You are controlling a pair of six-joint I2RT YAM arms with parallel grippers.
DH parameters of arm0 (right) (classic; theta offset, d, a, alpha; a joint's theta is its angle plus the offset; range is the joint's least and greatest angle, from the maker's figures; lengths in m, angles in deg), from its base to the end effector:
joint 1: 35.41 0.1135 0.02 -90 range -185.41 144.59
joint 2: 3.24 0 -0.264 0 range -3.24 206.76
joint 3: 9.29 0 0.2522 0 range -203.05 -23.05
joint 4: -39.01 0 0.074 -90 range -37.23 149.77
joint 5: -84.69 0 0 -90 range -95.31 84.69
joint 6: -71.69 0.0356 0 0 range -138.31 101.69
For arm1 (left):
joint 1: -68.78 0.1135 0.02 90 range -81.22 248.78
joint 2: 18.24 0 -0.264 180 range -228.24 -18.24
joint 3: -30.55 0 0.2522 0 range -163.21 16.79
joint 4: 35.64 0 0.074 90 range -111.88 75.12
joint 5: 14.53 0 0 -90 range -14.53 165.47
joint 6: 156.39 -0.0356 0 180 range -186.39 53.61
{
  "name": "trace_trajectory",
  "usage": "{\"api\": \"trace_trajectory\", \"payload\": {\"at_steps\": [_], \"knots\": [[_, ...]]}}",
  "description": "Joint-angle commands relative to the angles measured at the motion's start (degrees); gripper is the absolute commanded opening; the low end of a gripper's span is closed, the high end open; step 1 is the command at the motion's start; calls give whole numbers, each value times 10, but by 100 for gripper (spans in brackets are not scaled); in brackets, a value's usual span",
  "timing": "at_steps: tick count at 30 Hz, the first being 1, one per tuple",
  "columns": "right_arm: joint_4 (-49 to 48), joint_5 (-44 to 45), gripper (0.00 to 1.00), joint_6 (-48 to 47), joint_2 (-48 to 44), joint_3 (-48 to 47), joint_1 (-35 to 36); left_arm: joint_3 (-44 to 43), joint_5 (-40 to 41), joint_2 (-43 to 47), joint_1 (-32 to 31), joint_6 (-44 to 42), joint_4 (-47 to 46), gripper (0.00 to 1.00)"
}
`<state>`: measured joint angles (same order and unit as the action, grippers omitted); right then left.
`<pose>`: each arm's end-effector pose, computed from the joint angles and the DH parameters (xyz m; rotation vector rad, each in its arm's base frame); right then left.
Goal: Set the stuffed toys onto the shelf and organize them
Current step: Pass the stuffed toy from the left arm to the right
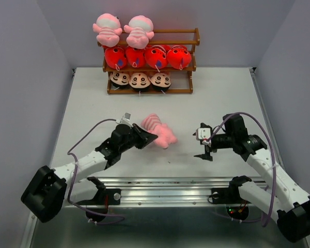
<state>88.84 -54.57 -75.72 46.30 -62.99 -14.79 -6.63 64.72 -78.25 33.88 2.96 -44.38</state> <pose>0.1479 0.0845 0.2631 -1.6144 1.3743 0.6388 0.1817 -0.1349 0.2178 -0.4669 2.0180 -1.3912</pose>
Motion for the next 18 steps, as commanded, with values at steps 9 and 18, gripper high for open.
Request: {"api": "trace_trajectory", "payload": {"at_steps": [9, 18], "knots": [[-50, 74, 100, 46, 20, -43, 64, -57, 64, -213, -160, 250, -197, 0], [-106, 202, 100, 34, 23, 21, 99, -108, 46, -298, -196, 294, -251, 0]]}}
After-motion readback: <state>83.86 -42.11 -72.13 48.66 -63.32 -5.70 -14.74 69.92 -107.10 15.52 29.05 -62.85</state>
